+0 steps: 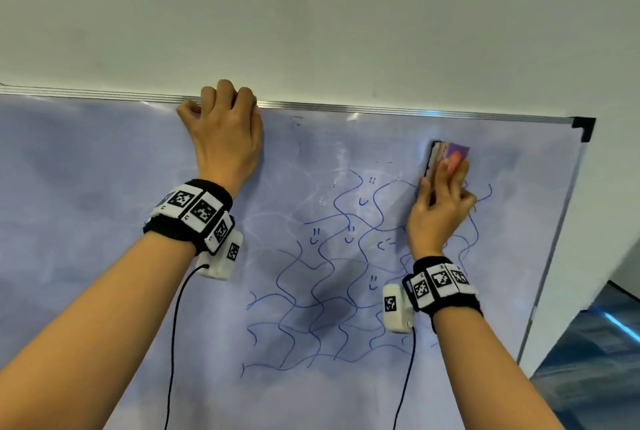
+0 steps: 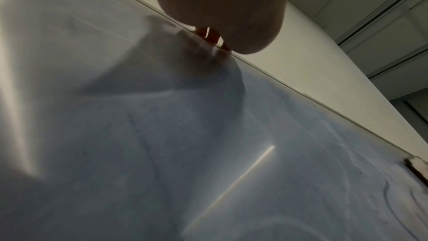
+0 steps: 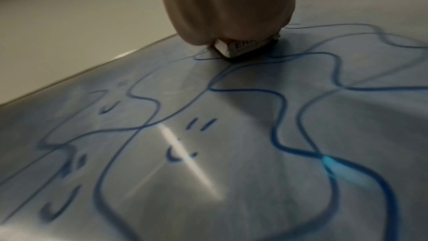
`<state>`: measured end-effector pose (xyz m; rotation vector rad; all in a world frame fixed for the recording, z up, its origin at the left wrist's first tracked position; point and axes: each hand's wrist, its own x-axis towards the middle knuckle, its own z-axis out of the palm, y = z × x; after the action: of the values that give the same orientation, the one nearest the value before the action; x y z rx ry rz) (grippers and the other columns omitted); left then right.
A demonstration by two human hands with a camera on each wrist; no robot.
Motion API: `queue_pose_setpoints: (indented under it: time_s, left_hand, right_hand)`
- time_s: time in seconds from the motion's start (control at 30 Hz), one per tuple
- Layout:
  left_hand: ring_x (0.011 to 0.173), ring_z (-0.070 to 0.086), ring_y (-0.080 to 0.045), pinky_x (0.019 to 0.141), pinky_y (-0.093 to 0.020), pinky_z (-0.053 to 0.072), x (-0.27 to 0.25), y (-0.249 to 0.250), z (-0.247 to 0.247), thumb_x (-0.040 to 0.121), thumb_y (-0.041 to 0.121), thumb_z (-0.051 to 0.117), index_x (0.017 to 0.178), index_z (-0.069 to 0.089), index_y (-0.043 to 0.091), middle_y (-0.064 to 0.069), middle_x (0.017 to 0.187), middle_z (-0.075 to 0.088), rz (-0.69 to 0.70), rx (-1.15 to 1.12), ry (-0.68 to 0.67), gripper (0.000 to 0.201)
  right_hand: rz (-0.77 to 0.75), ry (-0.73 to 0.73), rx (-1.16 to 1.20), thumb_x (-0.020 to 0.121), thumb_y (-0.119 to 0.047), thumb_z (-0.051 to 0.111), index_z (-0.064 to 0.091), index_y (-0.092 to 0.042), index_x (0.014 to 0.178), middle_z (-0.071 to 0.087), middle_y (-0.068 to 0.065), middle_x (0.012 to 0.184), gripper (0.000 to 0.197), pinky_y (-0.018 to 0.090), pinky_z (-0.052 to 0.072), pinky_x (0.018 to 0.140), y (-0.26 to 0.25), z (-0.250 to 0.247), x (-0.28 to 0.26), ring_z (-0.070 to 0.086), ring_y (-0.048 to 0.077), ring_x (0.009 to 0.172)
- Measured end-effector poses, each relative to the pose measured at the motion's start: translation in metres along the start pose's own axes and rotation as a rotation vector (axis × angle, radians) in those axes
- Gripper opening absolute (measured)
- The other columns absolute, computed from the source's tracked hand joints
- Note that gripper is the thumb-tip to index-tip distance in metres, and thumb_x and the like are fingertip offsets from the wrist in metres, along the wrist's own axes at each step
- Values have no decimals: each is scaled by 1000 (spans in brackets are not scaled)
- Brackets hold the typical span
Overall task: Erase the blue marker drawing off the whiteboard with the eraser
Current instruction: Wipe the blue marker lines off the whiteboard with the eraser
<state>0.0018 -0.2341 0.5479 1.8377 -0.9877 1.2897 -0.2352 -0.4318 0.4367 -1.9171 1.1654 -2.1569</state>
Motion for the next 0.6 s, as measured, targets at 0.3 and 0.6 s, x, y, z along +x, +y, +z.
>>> queue_pose_setpoints:
  time_s: [0.3,0.6]
  left_hand:
    - [92,45,-30,79,-44,31,-1,2,0,95,24,38,97,55,14,-10,98,52,-10,7,-29,20]
    - [93,42,-30,81,-43,29,-4,0,2,96,25,38,100,55,15,-10,101,51,-11,-24,-30,21]
  right_hand:
    - [654,101,-26,98,-25,46,40,-23,143,24,3,157,46,31,38,90,25,-19,0,40,33,112]
    - [374,131,24,93,-26,49,38,-22,140,33,14,151,48,21,30,79,30,-12,-26,42,38,94]
